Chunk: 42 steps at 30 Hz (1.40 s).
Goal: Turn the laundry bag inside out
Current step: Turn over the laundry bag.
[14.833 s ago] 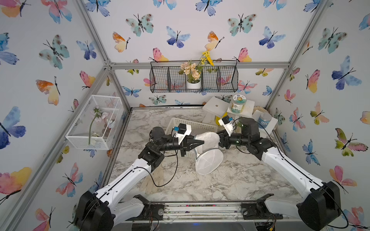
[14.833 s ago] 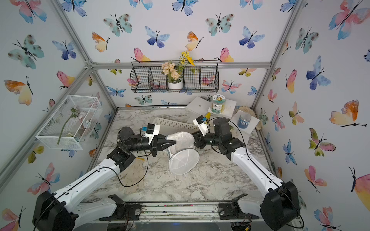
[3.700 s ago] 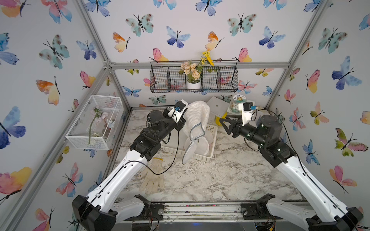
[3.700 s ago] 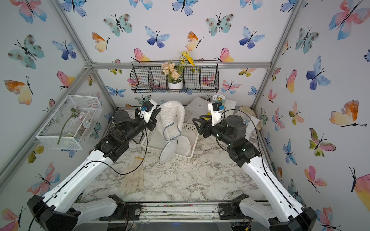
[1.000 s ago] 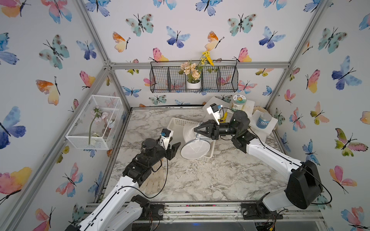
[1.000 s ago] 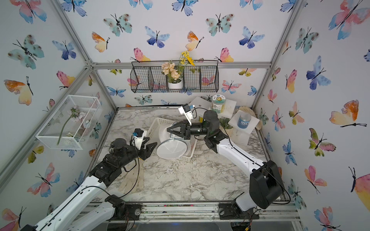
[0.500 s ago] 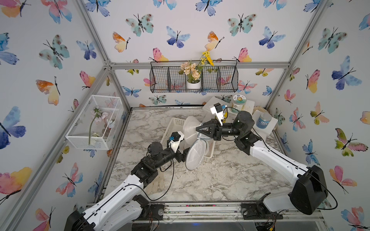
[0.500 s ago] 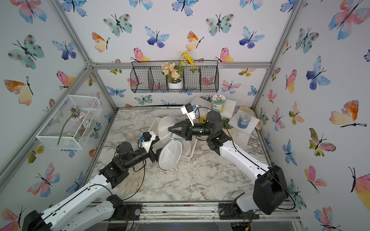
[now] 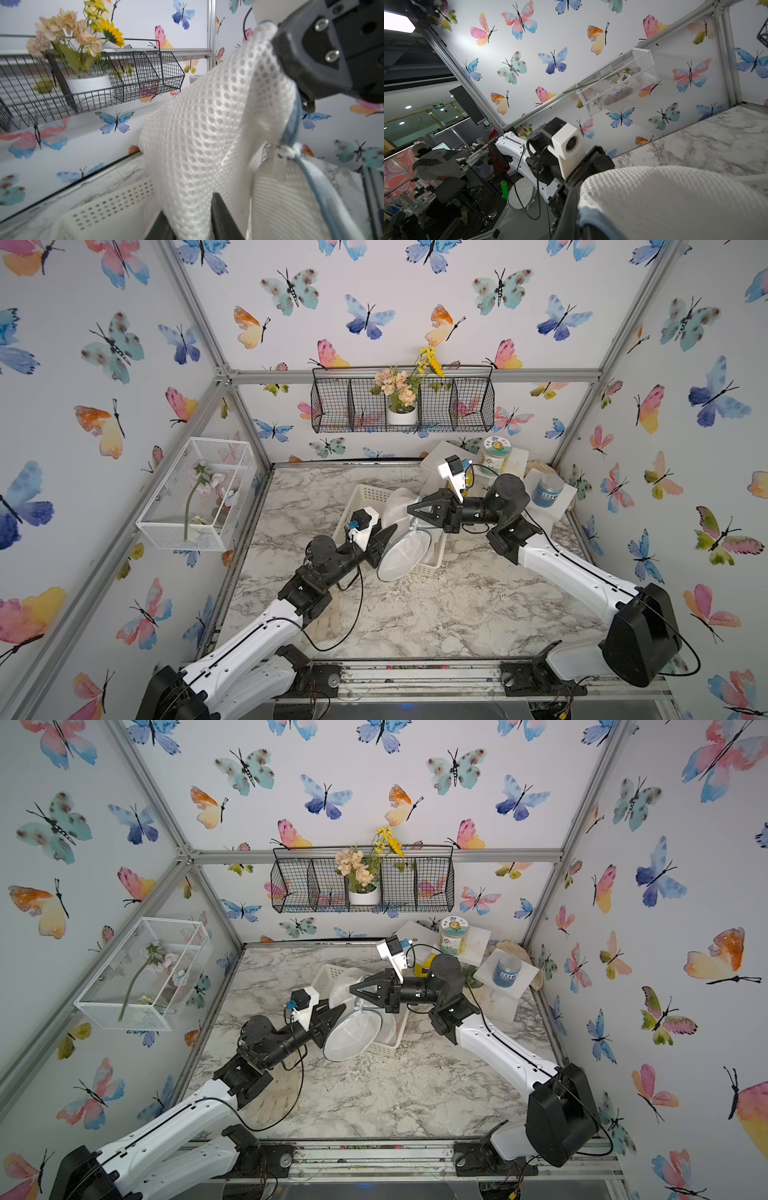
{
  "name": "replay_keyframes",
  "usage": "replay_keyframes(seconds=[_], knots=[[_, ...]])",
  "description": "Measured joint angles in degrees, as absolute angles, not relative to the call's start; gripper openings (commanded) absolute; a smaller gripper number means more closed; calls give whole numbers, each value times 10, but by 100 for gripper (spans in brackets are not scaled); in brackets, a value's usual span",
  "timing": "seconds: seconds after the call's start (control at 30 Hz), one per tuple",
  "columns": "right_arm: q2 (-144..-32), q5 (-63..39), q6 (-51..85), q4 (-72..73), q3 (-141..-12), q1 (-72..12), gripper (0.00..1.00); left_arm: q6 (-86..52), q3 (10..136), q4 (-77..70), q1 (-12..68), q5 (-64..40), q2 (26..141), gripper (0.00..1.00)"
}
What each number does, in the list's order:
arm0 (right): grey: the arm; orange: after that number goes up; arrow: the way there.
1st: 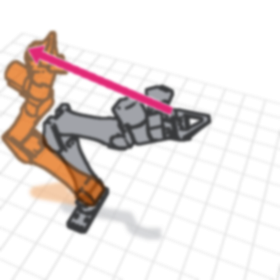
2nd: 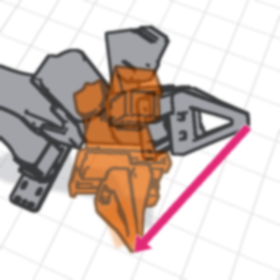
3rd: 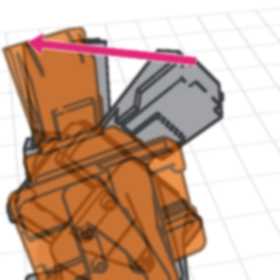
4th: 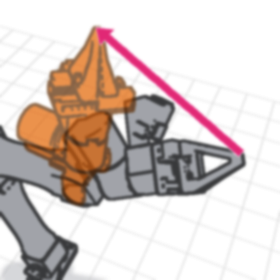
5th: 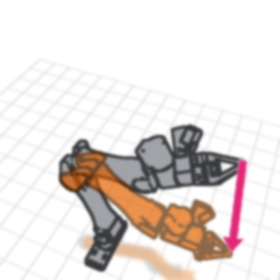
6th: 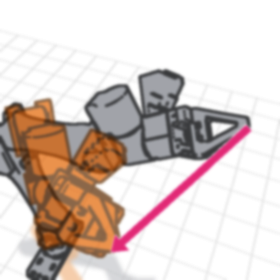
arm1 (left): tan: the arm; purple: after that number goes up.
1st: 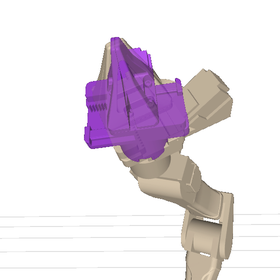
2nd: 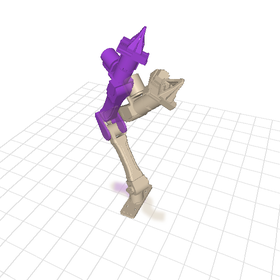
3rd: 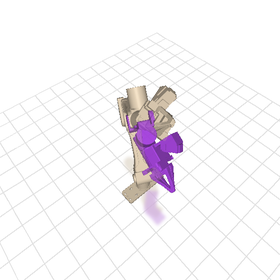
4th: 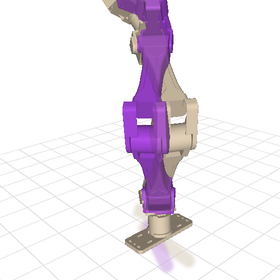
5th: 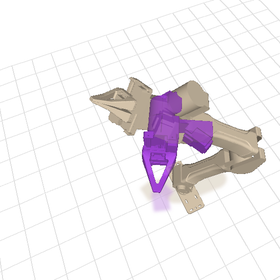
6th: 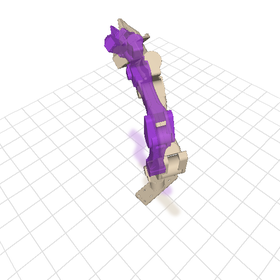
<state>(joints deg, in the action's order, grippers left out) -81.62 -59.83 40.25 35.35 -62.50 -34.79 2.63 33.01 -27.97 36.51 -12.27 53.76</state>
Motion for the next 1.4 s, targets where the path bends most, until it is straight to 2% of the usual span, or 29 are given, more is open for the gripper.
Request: replay_keyframes(seconds=[0.07,0.1,0.23,0.27,0.33,0.4,0.6,0.8,1.1,1.4], knots=[[-811,-585,392,340,-622,-348,3,30,331,-280,365,-119,536,0],[-807,-572,383,328,-621,-348,5,37,332,-278,365,-116,535,0],[-785,-501,349,283,-614,-348,39,74,355,-230,365,-84,515,0],[-783,-484,343,274,-614,-348,45,92,369,-213,365,-74,511,0],[-781,-447,329,255,-614,-348,53,139,421,-160,366,-48,509,0],[-781,-407,322,229,-614,-348,57,195,482,-103,368,-18,515,0],[-781,-298,291,138,-613,-348,59,387,712,113,378,111,611,0],[-760,-277,241,97,-576,-347,60,491,813,288,384,238,711,0],[-765,-351,230,181,-557,-388,62,488,923,426,385,274,778,0],[-842,-324,311,308,-550,-440,63,442,947,463,387,274,793,0]])
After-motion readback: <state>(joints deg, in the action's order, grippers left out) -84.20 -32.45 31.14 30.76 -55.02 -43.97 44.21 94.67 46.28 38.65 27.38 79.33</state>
